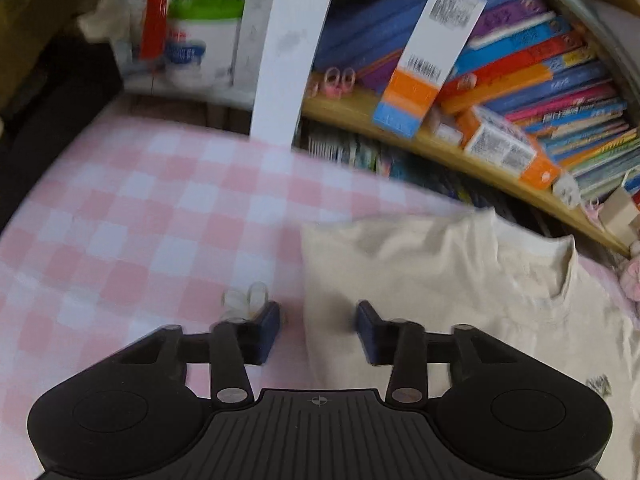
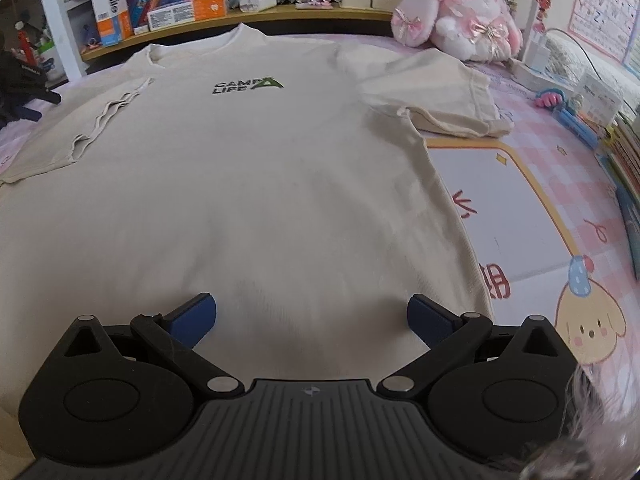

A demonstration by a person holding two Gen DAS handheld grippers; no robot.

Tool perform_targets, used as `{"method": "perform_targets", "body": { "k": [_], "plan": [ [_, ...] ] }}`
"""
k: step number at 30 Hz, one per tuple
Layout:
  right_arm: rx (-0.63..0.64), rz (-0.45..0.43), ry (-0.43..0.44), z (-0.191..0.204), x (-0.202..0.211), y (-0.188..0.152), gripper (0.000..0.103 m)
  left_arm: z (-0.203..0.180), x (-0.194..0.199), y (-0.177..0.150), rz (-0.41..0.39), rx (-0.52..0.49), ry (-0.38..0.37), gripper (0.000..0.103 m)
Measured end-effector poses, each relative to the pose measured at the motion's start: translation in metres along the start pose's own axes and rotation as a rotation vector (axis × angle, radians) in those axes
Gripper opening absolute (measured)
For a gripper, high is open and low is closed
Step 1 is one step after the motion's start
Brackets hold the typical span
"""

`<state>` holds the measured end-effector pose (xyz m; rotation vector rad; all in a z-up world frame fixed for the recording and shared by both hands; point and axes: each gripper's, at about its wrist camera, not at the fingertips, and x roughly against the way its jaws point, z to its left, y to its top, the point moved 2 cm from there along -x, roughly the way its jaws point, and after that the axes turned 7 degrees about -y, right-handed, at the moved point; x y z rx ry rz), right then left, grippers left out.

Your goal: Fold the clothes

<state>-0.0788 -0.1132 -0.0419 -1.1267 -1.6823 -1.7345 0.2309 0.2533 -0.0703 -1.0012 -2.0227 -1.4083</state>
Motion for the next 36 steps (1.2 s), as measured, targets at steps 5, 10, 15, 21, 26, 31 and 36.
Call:
{"method": "perform_targets", "body": {
  "k": [5,10,15,21,26,31,36],
  "plan": [
    [-0.025,0.007,-0.023,-0.001,0.003,-0.005,0.103,0.008,-0.007,0.007,-0.018,0.029,-0.008,0.002],
    [-0.022,0.002,-0.024,0.003,-0.001,-0.001,0.103,0.02,-0.013,0.019,-0.056,0.076,0.034,0.002],
    [-0.019,-0.002,-0.022,0.01,-0.006,0.007,0.103,0.032,-0.016,0.026,-0.063,0.1,0.022,0.002],
    [-0.02,-0.006,-0.022,0.018,-0.012,0.016,0.103,0.036,-0.017,0.03,-0.059,0.084,0.008,0.003],
    [-0.029,0.001,-0.027,0.019,-0.014,0.019,0.103,0.035,-0.015,0.029,-0.051,0.05,0.012,0.009],
    [-0.051,0.016,-0.05,0.019,-0.008,0.017,0.103,0.016,0.018,0.013,-0.08,-0.067,0.003,0.018],
    [-0.099,-0.012,-0.07,0.017,0.008,0.013,0.103,0.0,0.067,-0.03,-0.111,-0.14,-0.062,0.055]
  ]
}}
